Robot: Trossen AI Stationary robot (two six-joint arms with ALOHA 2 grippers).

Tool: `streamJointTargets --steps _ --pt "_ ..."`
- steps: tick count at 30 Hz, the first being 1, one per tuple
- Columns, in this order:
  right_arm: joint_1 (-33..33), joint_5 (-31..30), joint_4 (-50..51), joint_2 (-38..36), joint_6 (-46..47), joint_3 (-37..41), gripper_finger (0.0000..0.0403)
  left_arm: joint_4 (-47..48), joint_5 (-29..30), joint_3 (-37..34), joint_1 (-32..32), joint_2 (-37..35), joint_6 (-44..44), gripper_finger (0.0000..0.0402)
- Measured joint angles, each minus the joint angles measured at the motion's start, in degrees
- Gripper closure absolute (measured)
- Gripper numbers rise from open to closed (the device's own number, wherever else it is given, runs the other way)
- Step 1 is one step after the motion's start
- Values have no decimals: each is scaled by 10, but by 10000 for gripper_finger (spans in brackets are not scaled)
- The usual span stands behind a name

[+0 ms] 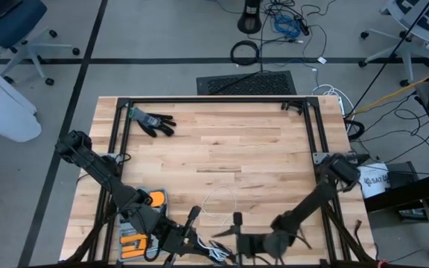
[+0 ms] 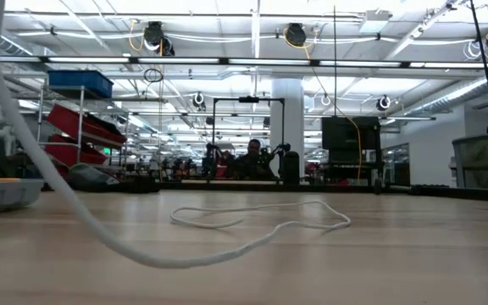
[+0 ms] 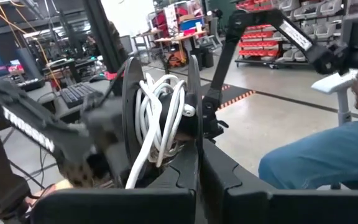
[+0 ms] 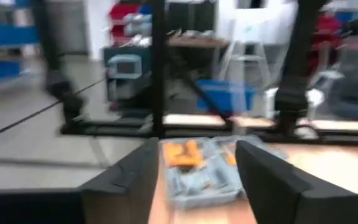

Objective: Coil cords
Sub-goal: Coil the white cable wire into the spool

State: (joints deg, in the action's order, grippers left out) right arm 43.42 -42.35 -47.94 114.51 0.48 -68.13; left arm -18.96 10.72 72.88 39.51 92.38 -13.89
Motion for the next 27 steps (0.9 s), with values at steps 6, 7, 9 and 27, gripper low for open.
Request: streamJointTargets --steps 6,7,9,27 --pt "-38 -21 -199 82 -47 -2 162 0 7 0 0 0 0 395" --pt "-41 -10 -218 90 -53 -4 162 0 11 0 0 0 0 395" --pt "-43 10 -239 101 -65 -9 168 0 16 0 0 0 0 395" --pt "-31 -35 -225 100 -132 -33 395 -22 23 1 -20 -3 -1 395"
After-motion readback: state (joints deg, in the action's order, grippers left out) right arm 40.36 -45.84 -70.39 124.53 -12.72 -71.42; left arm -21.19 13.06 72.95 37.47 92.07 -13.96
